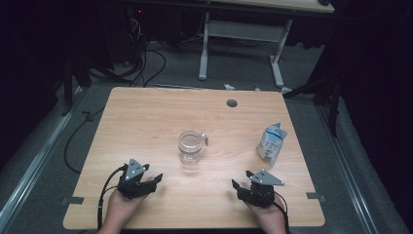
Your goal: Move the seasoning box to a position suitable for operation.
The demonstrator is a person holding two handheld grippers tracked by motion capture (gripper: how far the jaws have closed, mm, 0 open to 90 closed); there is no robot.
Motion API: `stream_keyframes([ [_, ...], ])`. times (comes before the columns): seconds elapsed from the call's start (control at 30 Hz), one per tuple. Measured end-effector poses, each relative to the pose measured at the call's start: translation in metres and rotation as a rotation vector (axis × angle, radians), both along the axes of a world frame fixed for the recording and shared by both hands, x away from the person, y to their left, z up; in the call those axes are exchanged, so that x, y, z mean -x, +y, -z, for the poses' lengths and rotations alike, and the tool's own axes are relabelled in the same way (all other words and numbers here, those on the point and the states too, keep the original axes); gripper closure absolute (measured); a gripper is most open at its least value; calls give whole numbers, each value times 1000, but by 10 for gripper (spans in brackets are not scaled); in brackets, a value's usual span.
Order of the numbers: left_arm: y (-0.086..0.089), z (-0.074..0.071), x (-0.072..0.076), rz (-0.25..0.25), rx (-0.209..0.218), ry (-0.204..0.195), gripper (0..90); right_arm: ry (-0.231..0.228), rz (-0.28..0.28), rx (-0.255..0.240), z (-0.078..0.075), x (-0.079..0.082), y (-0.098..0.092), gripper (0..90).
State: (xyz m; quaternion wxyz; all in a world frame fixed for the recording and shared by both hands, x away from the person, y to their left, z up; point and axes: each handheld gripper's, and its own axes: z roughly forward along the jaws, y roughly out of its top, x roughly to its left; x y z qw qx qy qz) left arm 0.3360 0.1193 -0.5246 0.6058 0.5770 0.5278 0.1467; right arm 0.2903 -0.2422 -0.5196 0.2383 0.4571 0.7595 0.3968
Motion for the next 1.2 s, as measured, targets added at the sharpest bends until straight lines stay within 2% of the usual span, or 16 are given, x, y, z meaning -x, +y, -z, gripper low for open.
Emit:
stream_keyframes([
  [0.1, -2, 0, 0, -2, 10, 9, 400, 4, -13, 7, 1, 0, 2, 343],
  [0.17, -3, -1, 0, -3, 38, 17, 414, 12, -23, 15, 2, 0, 3, 327],
  [0.3, -4, -1, 0, 0, 44, 17, 433, 1, -32, 7, 1, -1, 4, 316],
  [0.37, -6, -5, -2, -17, 89, 18, 437, 1, -37, 14, 1, -2, 4, 316],
  [0.4, -6, -5, -2, -17, 89, 18, 438, 1, -34, 13, 1, -3, 4, 316],
  [0.47, -11, -9, -3, -17, 123, 19, 431, 8, -30, 7, 2, -4, 4, 321],
  [0.5, -14, -10, -4, -12, 120, 17, 424, 10, -30, 4, 2, -4, 3, 323],
  [0.57, -19, -12, -4, -5, 88, 21, 425, 8, -32, -4, 1, -4, 4, 330],
  [0.63, -23, -14, -6, -7, 66, 9, 452, 7, -38, -5, 0, -4, 4, 334],
  [0.73, -27, -18, -13, -3, 54, 10, 467, 11, -47, -11, 0, -4, 5, 340],
  [0.8, -28, -19, -19, -8, 66, 11, 478, 18, -49, -14, 0, -4, 5, 345],
  [0.9, -29, -20, -24, -9, 77, 5, 517, 21, -46, -19, 1, -4, 4, 355],
  [0.97, -31, -19, -34, -18, 72, -18, 572, 15, -51, -12, 1, -4, 4, 372],
  [1.07, -33, -21, -49, -34, 103, -15, 687, 17, -49, -12, 2, -4, 4, 384],
  [1.17, -37, -22, -58, -49, 103, -11, 795, 16, -50, -9, 2, -4, 5, 390],
  [1.2, -41, -23, -67, -62, 99, -20, 836, 19, -50, -11, 2, -4, 5, 396],
])
